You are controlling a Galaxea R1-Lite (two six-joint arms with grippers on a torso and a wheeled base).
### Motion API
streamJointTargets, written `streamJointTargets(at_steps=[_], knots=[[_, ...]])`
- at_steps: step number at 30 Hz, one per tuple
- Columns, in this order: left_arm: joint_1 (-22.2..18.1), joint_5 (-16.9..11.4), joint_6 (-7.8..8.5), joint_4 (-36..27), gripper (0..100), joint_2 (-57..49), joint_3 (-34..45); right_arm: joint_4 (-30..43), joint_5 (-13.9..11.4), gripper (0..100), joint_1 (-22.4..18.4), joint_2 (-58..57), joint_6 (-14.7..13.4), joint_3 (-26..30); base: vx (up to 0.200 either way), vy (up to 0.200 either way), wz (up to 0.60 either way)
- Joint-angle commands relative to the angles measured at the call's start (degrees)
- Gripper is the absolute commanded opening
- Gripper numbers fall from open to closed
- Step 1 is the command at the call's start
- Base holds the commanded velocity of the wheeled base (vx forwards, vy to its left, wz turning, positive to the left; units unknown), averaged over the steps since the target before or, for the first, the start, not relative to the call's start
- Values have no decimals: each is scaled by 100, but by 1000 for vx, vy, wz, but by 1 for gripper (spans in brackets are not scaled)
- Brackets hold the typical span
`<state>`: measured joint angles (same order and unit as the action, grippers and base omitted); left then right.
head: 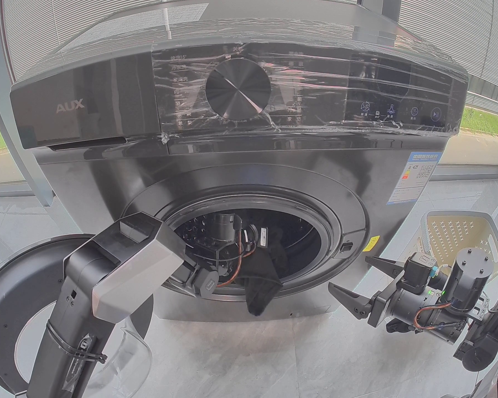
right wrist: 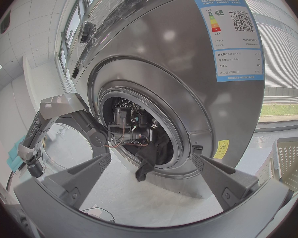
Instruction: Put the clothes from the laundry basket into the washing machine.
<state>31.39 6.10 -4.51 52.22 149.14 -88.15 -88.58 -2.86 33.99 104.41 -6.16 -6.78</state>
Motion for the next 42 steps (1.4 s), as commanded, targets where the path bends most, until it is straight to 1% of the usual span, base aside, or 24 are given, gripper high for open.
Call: streamJointTargets(at_steps=[1, 4, 9, 10, 14, 16, 19, 22, 23, 25, 26, 28, 30, 32, 39, 41, 42], knots=[[-230, 357, -6, 60, 0, 484, -941, -2, -4, 100, 3, 9, 0, 1, 0, 0, 0], [-283, 384, 3, 51, 0, 555, -1108, -2, -4, 100, 3, 9, 0, 1, 0, 0, 0], [-274, 384, 3, 51, 0, 528, -1002, -2, -4, 100, -6, 9, 0, 1, 0, 0, 0], [-274, 375, -6, 60, 100, 520, -976, -2, -4, 100, 3, 9, 0, 1, 0, 0, 0], [-221, 384, -41, 60, 100, 449, -853, -2, -4, 100, -6, 9, 0, 1, 0, 0, 0], [-204, 375, -24, 25, 100, 274, -572, -2, -4, 100, -6, 9, 0, 10, 0, 0, 0], [-107, 278, -15, -54, 100, -52, 44, -2, -4, 100, -6, 9, 0, 1, 0, 0, 0], [-1, 50, -15, -116, 100, -280, 641, -2, -4, 100, 3, 9, 0, 1, 0, 0, 0], [60, -109, -15, -125, 100, -403, 958, -2, -4, 100, 3, 9, 0, 1, 0, 0, 0], [104, -214, -6, -125, 100, -482, 1221, -2, -4, 100, 3, 9, 0, 10, 0, 0, 0], [113, -223, 20, -134, 100, -491, 1327, -2, -4, 100, 3, 9, 0, 10, 0, 0, 0], [113, -223, 91, -186, 100, -491, 1397, -2, -4, 100, 3, 18, 0, 10, 0, 0, 0], [78, -223, 231, -221, 100, -465, 1432, -2, -4, 100, 3, 18, 0, 10, 0, 0, 0], [51, -223, 319, -230, 100, -438, 1450, -2, -4, 100, -6, 18, 0, 10, 0, 0, 0], [-28, -214, 363, -301, 100, -298, 1503, -2, -4, 100, 3, 18, 0, 10, 0, 0, 0], [-37, -214, 416, -309, 100, -210, 1485, -2, -4, 100, 3, 9, 0, 10, 0, 0, 0], [-45, -214, 442, -301, 0, -192, 1476, -2, -4, 100, 3, 9, 0, 10, 0, 0, 0]])
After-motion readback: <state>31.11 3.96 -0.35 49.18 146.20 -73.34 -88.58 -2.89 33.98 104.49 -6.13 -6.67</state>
